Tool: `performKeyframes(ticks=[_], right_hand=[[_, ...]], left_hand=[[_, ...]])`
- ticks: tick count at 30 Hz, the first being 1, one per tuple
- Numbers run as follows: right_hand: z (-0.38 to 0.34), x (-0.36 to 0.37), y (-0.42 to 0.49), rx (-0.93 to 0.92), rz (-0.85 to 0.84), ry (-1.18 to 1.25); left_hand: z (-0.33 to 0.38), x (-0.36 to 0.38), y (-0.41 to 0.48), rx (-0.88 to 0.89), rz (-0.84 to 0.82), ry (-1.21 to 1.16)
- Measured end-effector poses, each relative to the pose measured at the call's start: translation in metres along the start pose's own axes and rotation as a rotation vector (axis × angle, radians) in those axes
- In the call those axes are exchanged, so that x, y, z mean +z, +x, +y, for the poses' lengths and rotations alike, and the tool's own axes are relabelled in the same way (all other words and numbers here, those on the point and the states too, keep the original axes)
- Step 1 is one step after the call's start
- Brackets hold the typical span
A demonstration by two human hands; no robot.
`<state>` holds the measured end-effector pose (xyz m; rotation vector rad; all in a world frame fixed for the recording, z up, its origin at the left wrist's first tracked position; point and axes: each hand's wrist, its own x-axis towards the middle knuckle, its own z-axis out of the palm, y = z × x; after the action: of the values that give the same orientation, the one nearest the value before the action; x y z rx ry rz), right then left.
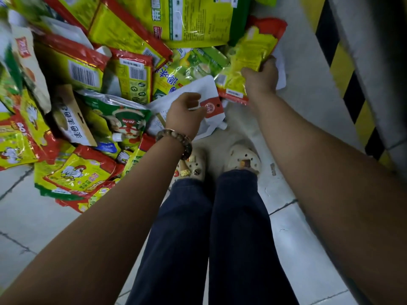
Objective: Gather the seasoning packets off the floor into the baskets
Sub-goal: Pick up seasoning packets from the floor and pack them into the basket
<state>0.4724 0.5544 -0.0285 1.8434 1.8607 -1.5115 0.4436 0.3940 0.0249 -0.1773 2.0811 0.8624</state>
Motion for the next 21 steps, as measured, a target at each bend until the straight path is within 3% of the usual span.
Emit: performKeyframes(ticks=[5,9,14,18,21], right_hand=[[0.012,-0.053,-0.029,0.053,-0.126,0.223],[0.008,-0.081,-0.052,0.048,-0.372,0.324],[-0.001,-0.075,-0.066,0.064,-0.723,0.294],[-0.005,-0.048,-0.065,0.005,-0.775,-0.042],[-0.014,-0.029,-0.033,-0.211,-0.599,-0.294]], left_hand=[[0.014,-0.007,-0.001,-0.139,-0.069,-0.265],[0.024,-0.007,-0.005,-0.342,-0.276,-0.419],[0.02,-0.001,-0.01,-0.415,-0.496,-0.722],[0.003,0.009,-0.012,-0.481,-0.226,-0.814],[-0.007,0.011,-0.01,-0.542,-0.098,-0.842]])
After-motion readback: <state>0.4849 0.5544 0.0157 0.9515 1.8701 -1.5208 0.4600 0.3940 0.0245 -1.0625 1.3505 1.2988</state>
